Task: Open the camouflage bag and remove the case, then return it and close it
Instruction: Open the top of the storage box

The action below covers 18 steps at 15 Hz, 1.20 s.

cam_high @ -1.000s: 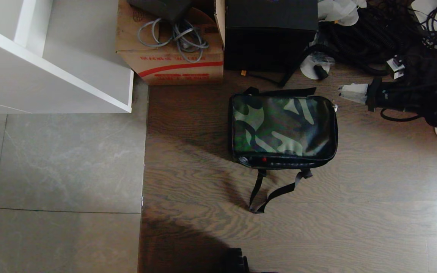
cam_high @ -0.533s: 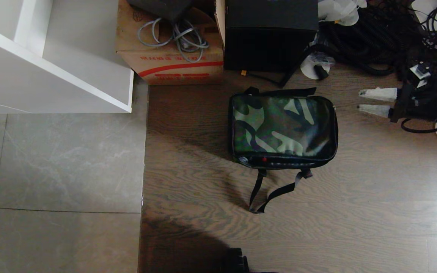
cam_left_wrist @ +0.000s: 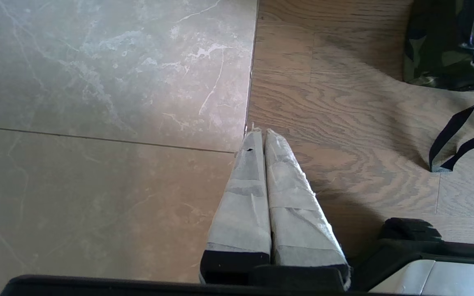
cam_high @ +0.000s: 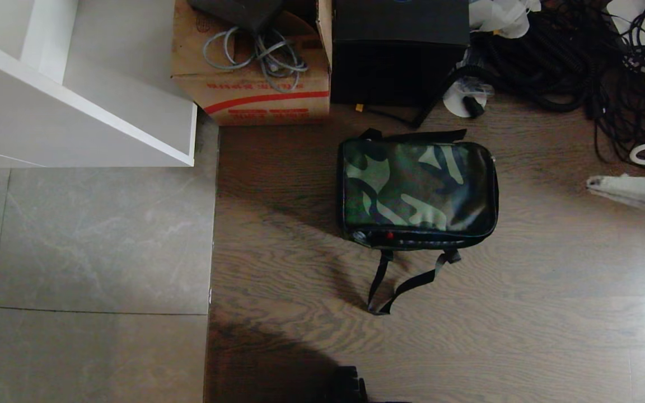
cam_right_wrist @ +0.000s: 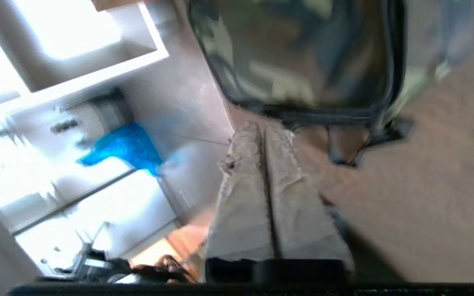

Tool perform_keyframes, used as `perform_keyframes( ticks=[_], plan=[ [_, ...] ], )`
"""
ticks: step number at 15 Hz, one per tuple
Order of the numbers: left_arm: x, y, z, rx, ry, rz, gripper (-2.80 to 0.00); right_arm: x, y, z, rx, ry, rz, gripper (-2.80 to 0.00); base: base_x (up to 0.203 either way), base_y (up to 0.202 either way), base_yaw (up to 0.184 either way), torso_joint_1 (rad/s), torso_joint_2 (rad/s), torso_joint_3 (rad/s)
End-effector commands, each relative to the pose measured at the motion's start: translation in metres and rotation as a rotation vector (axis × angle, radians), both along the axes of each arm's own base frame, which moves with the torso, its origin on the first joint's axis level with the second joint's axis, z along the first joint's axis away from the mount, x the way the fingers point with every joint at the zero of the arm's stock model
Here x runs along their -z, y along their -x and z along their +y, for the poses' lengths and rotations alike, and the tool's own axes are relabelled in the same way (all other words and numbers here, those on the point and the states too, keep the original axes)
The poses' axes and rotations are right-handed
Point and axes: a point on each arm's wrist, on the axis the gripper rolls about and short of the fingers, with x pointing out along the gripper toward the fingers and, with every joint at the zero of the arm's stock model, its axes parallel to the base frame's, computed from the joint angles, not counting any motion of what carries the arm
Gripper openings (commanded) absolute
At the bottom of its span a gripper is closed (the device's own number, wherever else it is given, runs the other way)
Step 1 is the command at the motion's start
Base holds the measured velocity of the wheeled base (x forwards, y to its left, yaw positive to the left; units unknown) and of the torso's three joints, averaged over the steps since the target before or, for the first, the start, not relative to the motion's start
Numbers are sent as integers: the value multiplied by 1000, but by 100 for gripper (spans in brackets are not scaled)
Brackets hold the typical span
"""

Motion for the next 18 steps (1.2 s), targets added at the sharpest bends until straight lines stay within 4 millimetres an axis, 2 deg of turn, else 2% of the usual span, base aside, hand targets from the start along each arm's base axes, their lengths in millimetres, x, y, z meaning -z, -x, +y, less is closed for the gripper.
perform_keyframes(
  ticks=[1, 4, 8, 10, 12, 14, 15, 17, 18],
  plan=[
    [2, -1, 0, -1, 1, 7, -280, -5, 69, 30, 60, 83, -95, -280, 0, 0, 0, 0, 0, 0],
    [2, -1, 0, -1, 1, 7, -280, 16, 122, 60, 173, 228, -166, -280, 0, 0, 0, 0, 0, 0],
    [2, -1, 0, -1, 1, 7, -280, 44, 171, 98, 213, 442, -168, -280, 0, 0, 0, 0, 0, 0],
    [2, -1, 0, 0, 1, 7, -280, 60, 206, 103, 255, 520, -195, -280, 0, 0, 0, 0, 0, 0],
    [2, -1, 0, -1, 1, 7, -280, 84, 233, 102, 316, 587, -192, -280, 0, 0, 0, 0, 0, 0],
    [2, -1, 0, -1, 1, 7, -280, 119, 244, 97, 466, 699, -115, -280, 0, 0, 0, 0, 0, 0],
    [2, -1, 0, -1, 1, 7, -280, 127, 243, 95, 529, 743, -93, -280, 0, 0, 0, 0, 0, 0],
    [2, -1, 0, 0, 1, 7, -280, 130, 239, 94, 507, 782, -134, -280, 0, 0, 0, 0, 0, 0],
    [2, -1, 0, 0, 1, 7, -280, 138, 237, 94, 503, 794, -121, -280, 0, 0, 0, 0, 0, 0]
  ],
)
